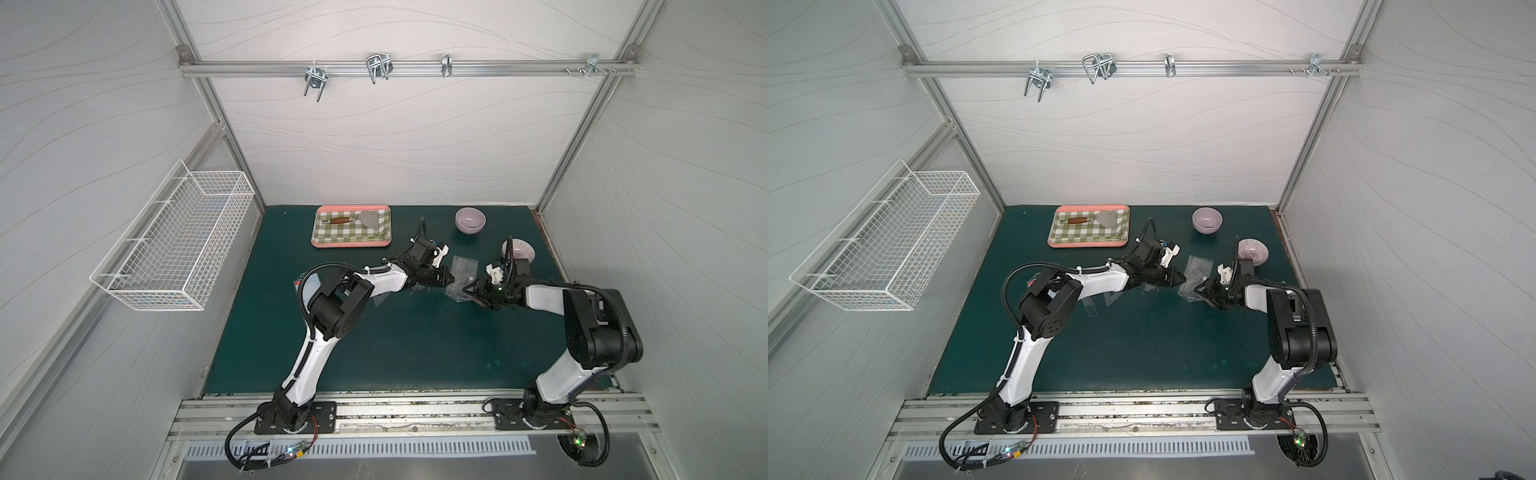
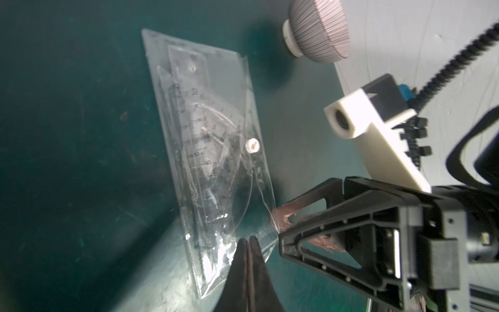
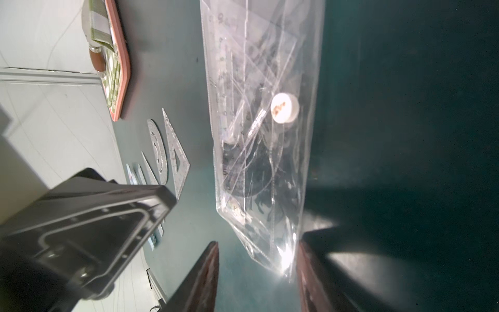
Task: Open the ruler set and take out the ruler
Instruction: Pick up the ruler set bag from the center of the board.
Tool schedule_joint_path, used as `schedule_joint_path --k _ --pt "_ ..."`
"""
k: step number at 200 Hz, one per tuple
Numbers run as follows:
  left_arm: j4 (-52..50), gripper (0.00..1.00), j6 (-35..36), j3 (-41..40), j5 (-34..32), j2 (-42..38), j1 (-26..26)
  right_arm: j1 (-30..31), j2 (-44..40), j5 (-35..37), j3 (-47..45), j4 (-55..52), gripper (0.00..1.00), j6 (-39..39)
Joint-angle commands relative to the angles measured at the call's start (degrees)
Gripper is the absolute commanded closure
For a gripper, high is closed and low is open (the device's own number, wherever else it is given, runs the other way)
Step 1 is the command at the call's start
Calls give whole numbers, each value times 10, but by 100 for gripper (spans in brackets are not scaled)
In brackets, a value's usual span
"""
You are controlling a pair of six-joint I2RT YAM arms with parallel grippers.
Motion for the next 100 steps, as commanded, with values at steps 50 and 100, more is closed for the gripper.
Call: schedule_joint_path --k 50,100 --pt "-28 100 -7 49 -29 52 -1 -4 28 12 -20 18 52 21" --pt "-65 100 -6 72 -41 70 -2 -4 40 4 -22 35 58 33"
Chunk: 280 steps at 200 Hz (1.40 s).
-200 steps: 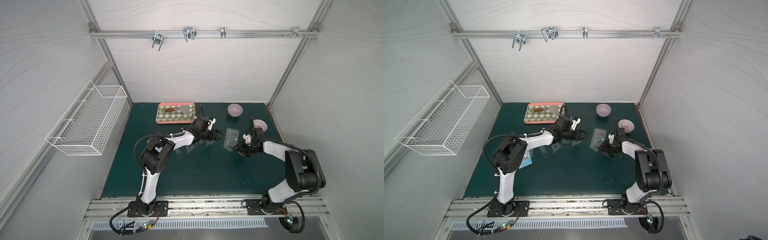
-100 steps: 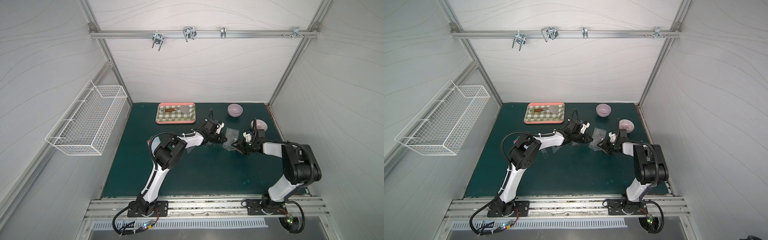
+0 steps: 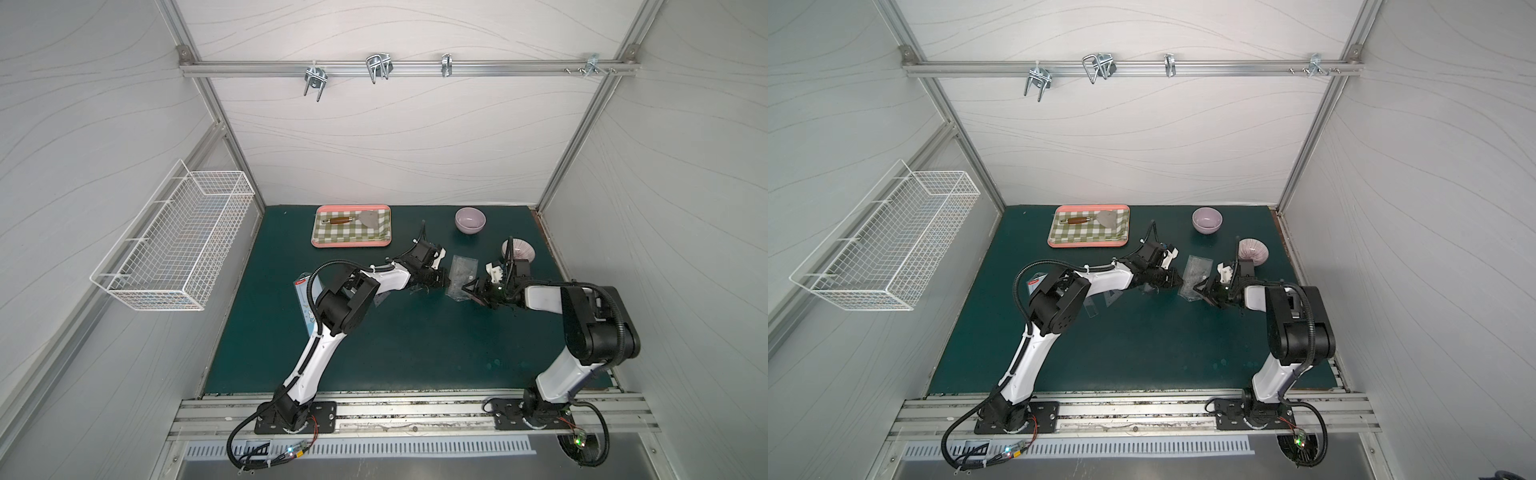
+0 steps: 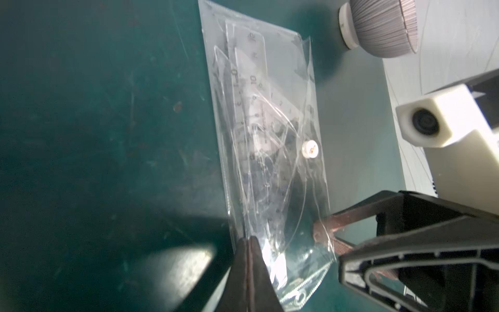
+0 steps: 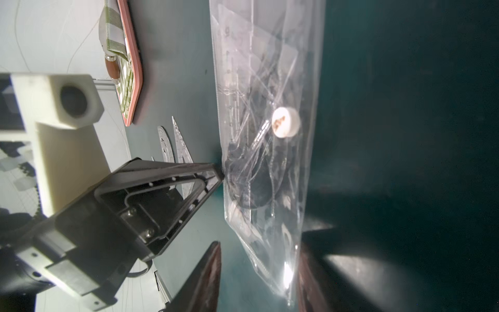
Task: Open the ruler set and take out the ruler
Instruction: Pick up the ruler set bag from the center of the board.
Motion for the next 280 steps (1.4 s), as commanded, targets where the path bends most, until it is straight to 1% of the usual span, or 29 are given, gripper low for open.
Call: schedule_joint_path --k 1,50,58,73,85,103,118,132,140,153,157,162,175,194,216,225,247,267,271,280 --pt "-14 100 -5 22 -11 20 -1 -2 25 19 -16 -11 58 12" --pt "-10 100 -5 8 -12 15 -2 -3 12 29 -16 -15 77 10" --pt "-7 100 -5 5 -12 13 -2 -3 7 32 -16 -19 82 7" --pt "-3 100 -5 0 -12 6 -2 -3 -2 38 -11 -35 94 -5" --pt "-1 100 -3 -5 -12 -1 -2 -3 -9 44 -3 -53 100 -17" --pt "-1 100 1 -14 -15 -20 -2 -3 -22 50 13 -84 100 -36" --pt "-4 95 10 -26 -23 -41 -1 -2 -39 59 31 -120 100 -59" --pt "-13 83 19 -37 -29 -66 3 -1 -57 64 57 -161 100 -89" --pt "-17 78 24 -46 -32 -84 8 1 -65 64 77 -192 100 -113" --pt "-18 63 26 -65 -33 -116 20 8 -80 70 111 -241 100 -150" --pt "-18 57 26 -72 -34 -127 25 11 -85 71 122 -257 100 -163" --pt "-17 52 25 -80 -32 -140 32 15 -89 73 136 -276 100 -180" --pt "-18 45 29 -100 -28 -179 52 23 -101 74 168 -317 100 -212" --pt "-32 40 47 -125 -22 -233 85 34 -119 63 197 -340 100 -236" --pt "-66 37 83 -134 -1 -286 125 68 -125 92 265 -404 100 -298" --pt "-73 35 97 -136 12 -304 141 77 -120 90 299 -434 100 -321" --pt "-75 34 110 -138 55 -334 178 91 -108 52 370 -489 100 -393" --pt "-62 32 102 -137 111 -345 208 98 -103 7 422 -525 100 -445" --pt "-59 32 99 -136 120 -345 213 98 -102 -1 431 -533 100 -467" --pt "-57 32 93 -135 138 -345 222 105 -100 -13 454 -550 100 -484"
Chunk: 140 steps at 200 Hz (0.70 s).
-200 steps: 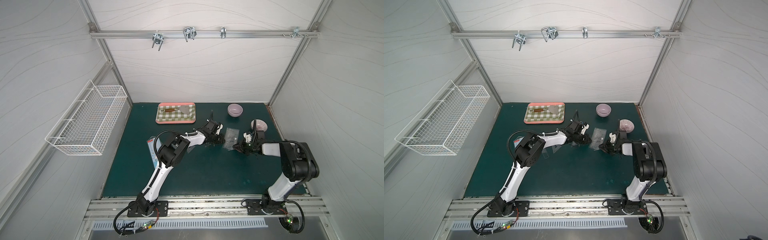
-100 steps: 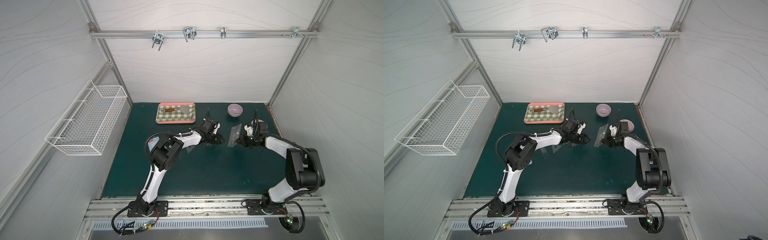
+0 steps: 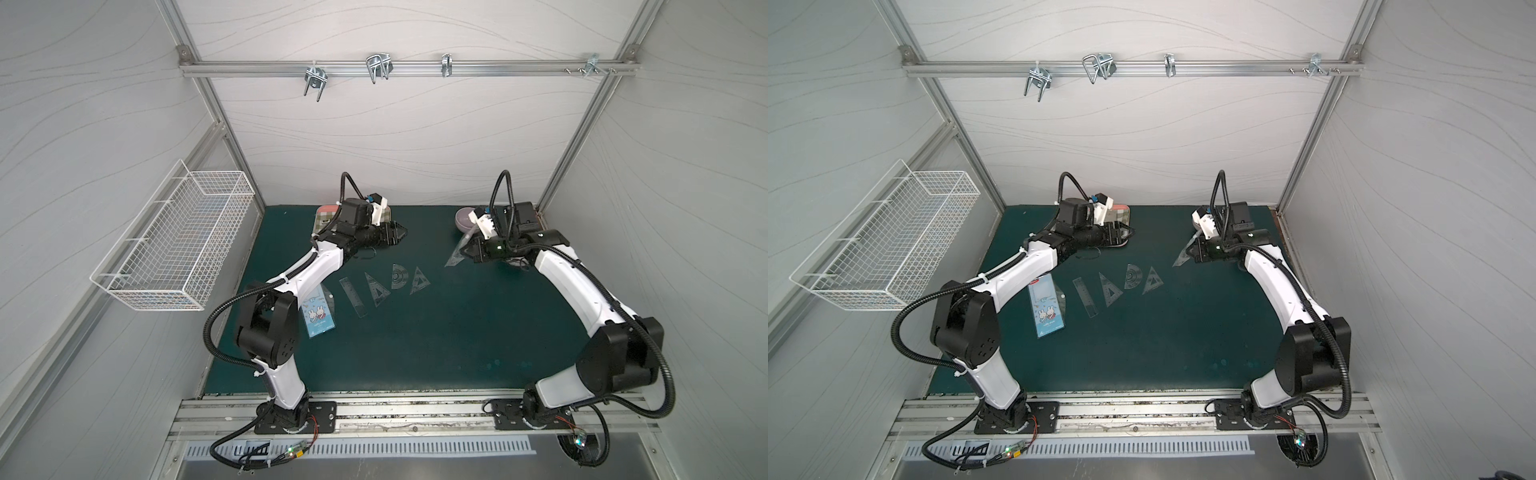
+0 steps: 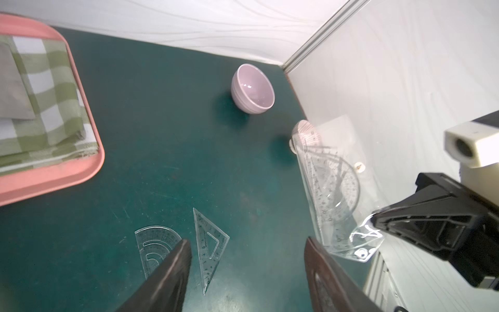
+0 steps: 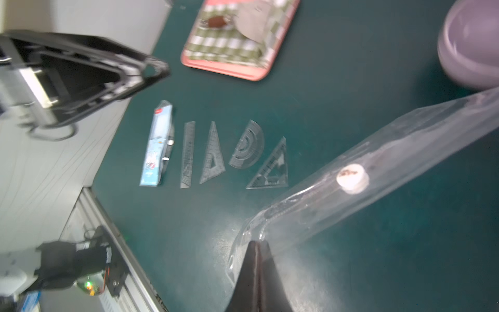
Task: Open the ruler set and take out the ruler
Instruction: Pick up the ruler set bag from the center of the board.
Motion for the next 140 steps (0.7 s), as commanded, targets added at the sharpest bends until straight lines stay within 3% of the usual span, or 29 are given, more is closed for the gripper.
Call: schedule_joint_path --k 1,34,51,84,140 --pt "12 32 9 -3 83 -4 19 11 11 -61 56 -93 100 -113" --pt "71 31 -57 -45 120 -11 26 41 15 -93 107 -123 100 -144" --pt "173 31 -170 -88 150 -5 26 56 13 -108 110 -107 100 -138" --pt "524 29 -462 -181 161 28 25 85 10 -113 95 -61 100 -113" --pt "686 28 -667 -180 155 73 24 137 15 -112 71 6 100 -97"
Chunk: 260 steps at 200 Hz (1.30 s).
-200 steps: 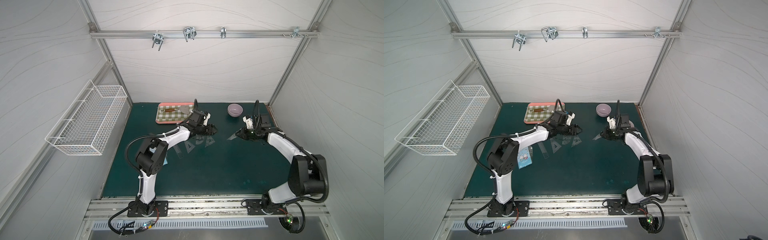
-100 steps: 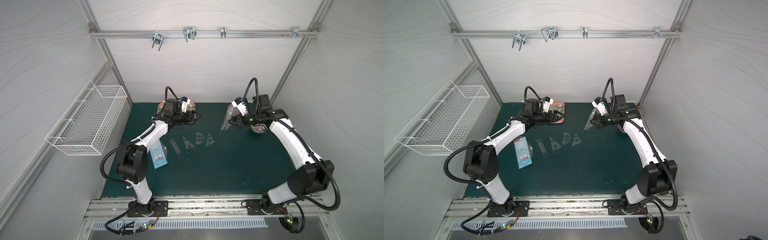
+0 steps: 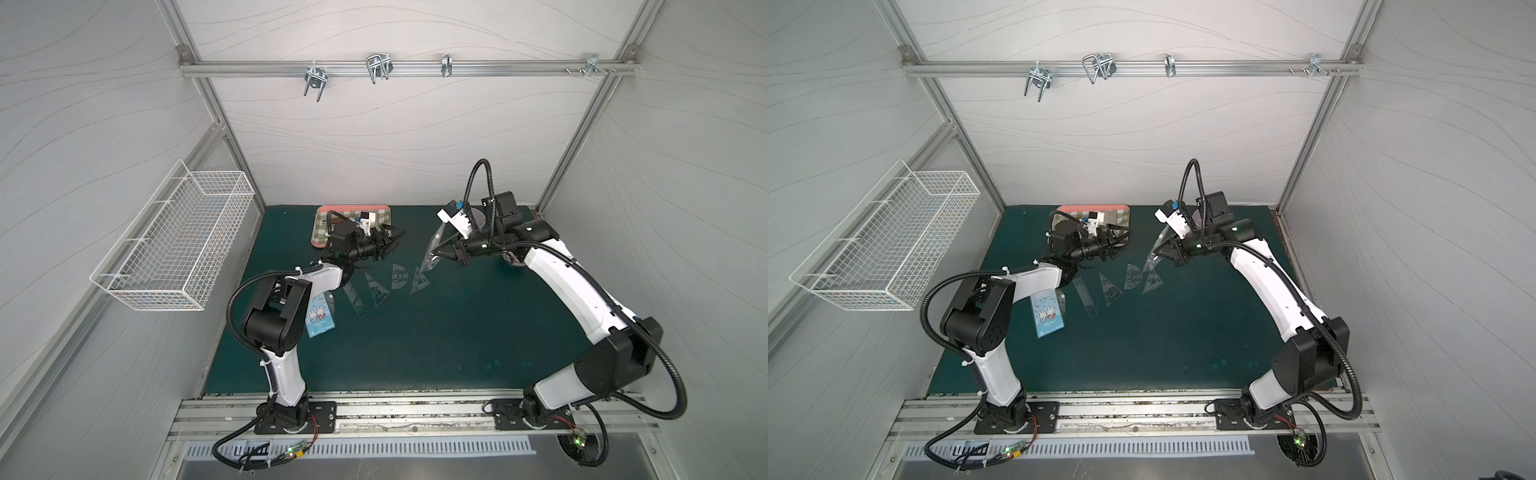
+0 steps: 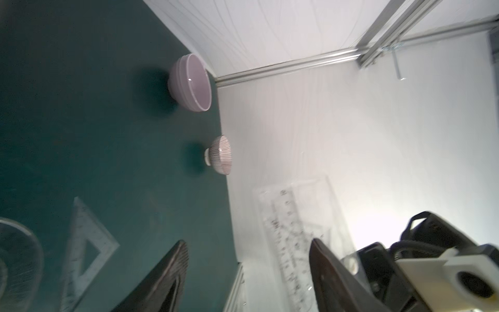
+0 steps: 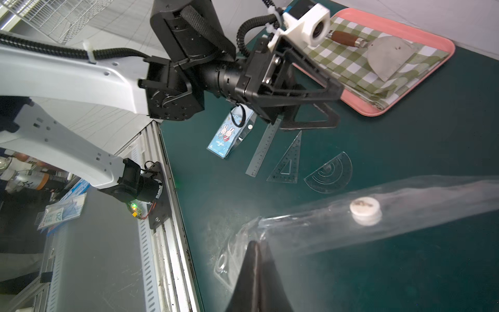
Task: Open the ruler set and take out the ruler
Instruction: Pick up the ruler set bag from the center of the board.
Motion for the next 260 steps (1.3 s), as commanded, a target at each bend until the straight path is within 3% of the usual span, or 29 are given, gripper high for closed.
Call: schedule_joint_path --k 1,36,73,143,180,212,260 --pt "172 28 -162 11 14 17 -2 18 4 -17 -5 44 100 0" --pt "272 27 -273 -10 6 49 -2 32 9 -19 -8 79 100 14" --pt "225 26 -244 -16 18 40 -2 43 12 -66 1 80 100 -6" --pt "261 26 -243 5 42 57 9 44 31 -196 64 -112 100 -180" --pt "267 24 -190 54 101 78 28 57 44 -223 86 -209 100 -244" --pt "365 23 -257 119 149 133 30 62 50 -250 86 -248 100 -276" --pt "349 23 -164 148 254 117 29 70 72 -257 109 -308 100 -318"
